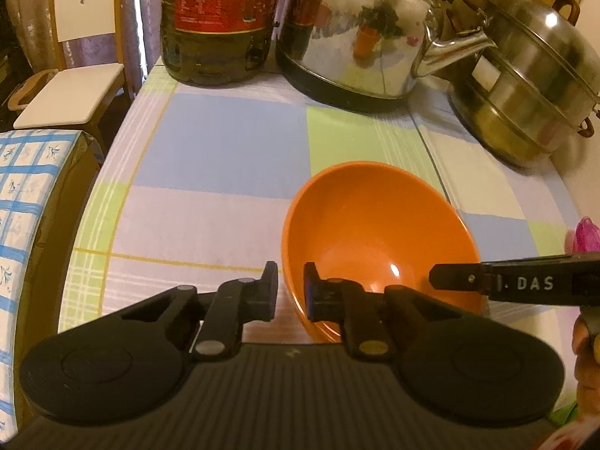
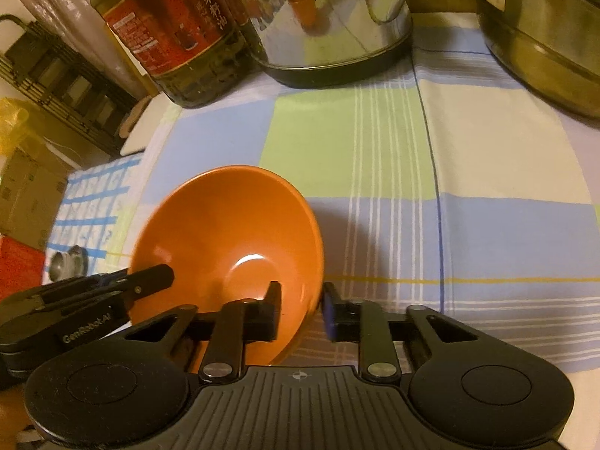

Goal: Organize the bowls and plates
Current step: 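Close both tools on the orange bowl rim, then lift and carry the orange bowl with both tools over the nested green bowls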

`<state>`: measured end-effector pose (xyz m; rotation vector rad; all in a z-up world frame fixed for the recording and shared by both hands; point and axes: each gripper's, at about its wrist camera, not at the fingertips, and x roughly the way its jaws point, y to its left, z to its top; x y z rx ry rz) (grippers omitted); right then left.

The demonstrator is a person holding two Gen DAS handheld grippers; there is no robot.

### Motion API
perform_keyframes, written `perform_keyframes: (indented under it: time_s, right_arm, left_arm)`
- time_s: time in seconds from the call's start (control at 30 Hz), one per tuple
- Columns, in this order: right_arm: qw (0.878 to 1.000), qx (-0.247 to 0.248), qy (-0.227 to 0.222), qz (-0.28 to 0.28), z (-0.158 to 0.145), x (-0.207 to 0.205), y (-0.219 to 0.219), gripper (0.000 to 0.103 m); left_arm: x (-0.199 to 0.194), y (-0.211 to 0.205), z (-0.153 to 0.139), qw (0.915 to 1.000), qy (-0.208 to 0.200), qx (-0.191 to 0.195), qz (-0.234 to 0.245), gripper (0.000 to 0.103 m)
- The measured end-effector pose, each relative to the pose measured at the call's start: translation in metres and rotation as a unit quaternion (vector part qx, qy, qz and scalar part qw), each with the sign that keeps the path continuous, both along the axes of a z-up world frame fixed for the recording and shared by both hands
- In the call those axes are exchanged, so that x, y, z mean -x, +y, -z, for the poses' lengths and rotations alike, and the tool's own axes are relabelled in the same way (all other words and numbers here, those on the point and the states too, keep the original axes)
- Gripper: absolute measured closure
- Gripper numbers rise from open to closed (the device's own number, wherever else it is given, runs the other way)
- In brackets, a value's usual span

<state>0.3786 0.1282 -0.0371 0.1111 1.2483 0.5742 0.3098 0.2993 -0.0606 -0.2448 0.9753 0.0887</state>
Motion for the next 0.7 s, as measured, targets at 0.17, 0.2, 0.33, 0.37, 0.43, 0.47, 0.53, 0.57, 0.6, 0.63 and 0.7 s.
perform_keyframes:
  time_s: [0.17,0.2,0.33,0.37,0.43,0.47,0.53,0.57,0.6,0.63,0.7]
  right_arm:
    - [1.0,0.012,-0.005,-0.001,0.002,0.0,0.0,0.091]
    - [1.0,0.013,-0.005,-0.001,0.001,0.0,-0.001,0.091]
    - [1.0,0.019,-0.012,-0.006,-0.005,0.004,-0.001,0.092]
    - [1.0,0.019,-0.016,-0.006,-0.008,0.006,-0.003,0.092]
    - [1.0,0.017,-0.019,-0.006,-0.015,0.007,-0.005,0.092]
    - [1.0,0.016,-0.022,-0.005,-0.02,0.01,-0.007,0.092]
    - [1.0,0.016,-0.026,-0.005,-0.032,0.015,-0.012,0.092]
    - [0.999,0.015,-0.029,-0.004,-0.038,0.019,-0.015,0.092]
    - [0.999,0.013,-0.031,-0.002,-0.044,0.022,-0.019,0.091]
    - [0.999,0.01,-0.033,0.0,-0.052,0.027,-0.024,0.091]
    - [0.999,0.007,-0.04,0.003,-0.068,0.037,-0.032,0.091]
  left_arm:
    - [-0.003,-0.005,-0.001,0.9999,0.007,-0.013,0.004,0.094]
    - [-0.003,-0.006,-0.001,0.9999,0.009,-0.014,0.004,0.094]
    - [0.001,-0.012,-0.008,0.9997,0.011,-0.021,0.01,0.094]
    - [0.003,-0.013,-0.011,0.9997,0.01,-0.02,0.01,0.094]
    - [0.007,-0.016,-0.02,0.9998,0.006,-0.018,0.01,0.094]
    - [0.01,-0.018,-0.025,0.9998,0.003,-0.017,0.01,0.094]
    - [0.016,-0.023,-0.038,0.9997,-0.001,-0.019,0.014,0.094]
    - [0.019,-0.026,-0.045,0.9997,-0.004,-0.019,0.016,0.094]
    - [0.024,-0.029,-0.052,0.9996,-0.008,-0.02,0.017,0.094]
    - [0.028,-0.032,-0.059,0.9996,-0.01,-0.019,0.018,0.094]
    - [0.04,-0.039,-0.073,0.9995,-0.017,-0.017,0.02,0.094]
